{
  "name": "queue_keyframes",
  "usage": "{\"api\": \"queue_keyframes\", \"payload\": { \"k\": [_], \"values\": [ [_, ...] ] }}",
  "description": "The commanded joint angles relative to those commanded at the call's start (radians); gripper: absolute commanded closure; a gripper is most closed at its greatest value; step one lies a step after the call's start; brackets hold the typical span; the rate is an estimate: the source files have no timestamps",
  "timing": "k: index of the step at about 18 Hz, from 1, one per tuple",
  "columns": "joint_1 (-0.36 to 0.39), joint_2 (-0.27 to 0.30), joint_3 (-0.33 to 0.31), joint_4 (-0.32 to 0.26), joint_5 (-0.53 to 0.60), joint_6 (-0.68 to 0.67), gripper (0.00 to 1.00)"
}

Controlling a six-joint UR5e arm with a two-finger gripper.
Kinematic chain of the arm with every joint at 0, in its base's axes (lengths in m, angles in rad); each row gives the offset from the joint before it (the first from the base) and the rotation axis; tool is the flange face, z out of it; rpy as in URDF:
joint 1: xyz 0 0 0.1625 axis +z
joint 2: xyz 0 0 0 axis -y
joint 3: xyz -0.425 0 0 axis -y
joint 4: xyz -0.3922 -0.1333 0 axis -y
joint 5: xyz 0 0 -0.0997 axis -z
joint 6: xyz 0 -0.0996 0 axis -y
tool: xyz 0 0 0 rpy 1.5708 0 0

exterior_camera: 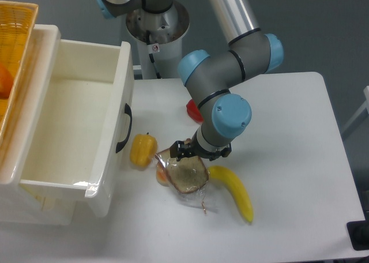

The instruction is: Pick up the toast

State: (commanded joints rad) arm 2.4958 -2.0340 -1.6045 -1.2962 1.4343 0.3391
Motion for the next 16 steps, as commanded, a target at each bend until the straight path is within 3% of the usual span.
{"api": "queue_keyframes", "payload": {
  "k": [16],
  "values": [
    [0.041,-0.034,-0.012,-0.002,-0.009,-0.014,0.00]
  ]
}}
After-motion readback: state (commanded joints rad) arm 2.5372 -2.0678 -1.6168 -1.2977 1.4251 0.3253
